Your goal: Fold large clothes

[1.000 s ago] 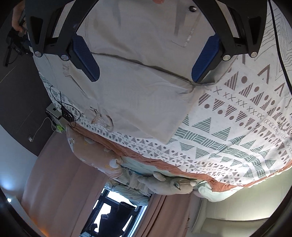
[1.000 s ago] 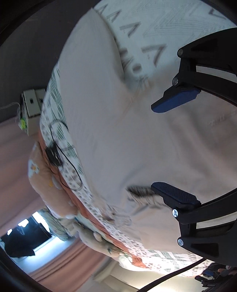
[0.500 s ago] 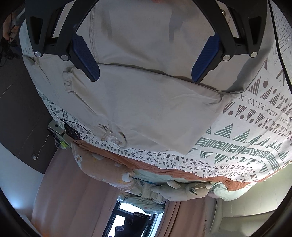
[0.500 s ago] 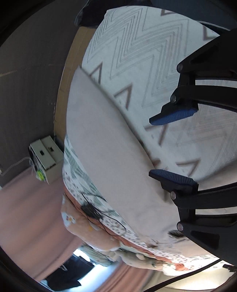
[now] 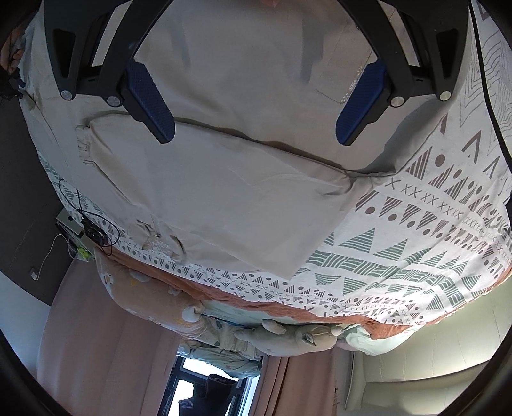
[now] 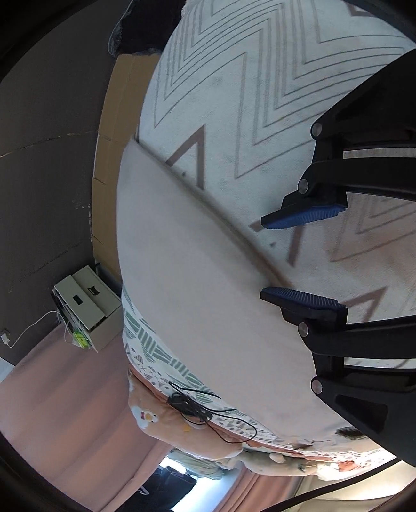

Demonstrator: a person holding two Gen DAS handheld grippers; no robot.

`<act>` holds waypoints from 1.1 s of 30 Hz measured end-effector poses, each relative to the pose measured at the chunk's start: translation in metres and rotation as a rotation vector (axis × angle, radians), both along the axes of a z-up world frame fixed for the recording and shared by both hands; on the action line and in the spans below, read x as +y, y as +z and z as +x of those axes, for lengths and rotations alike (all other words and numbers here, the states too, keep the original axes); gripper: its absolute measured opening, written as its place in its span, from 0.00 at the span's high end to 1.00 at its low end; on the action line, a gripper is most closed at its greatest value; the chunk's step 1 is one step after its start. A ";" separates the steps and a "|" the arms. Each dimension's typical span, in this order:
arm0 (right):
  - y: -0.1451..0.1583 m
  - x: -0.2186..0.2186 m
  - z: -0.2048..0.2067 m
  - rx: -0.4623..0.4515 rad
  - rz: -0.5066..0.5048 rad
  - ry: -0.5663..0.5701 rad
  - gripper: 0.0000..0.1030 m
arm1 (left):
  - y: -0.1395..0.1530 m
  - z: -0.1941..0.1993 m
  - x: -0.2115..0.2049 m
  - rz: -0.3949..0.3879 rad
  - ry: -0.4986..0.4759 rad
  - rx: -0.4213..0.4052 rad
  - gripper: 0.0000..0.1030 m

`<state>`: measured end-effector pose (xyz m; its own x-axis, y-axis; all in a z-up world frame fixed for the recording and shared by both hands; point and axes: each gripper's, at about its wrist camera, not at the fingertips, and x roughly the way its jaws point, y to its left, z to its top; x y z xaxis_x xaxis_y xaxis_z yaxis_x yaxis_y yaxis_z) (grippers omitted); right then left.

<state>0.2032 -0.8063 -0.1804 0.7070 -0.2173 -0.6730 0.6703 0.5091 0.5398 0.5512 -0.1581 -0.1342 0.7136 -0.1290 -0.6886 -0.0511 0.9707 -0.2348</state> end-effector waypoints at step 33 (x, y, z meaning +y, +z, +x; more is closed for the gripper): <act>0.166 0.113 0.046 -0.137 -0.331 0.226 1.00 | 0.008 0.001 0.033 -0.127 0.032 0.022 0.00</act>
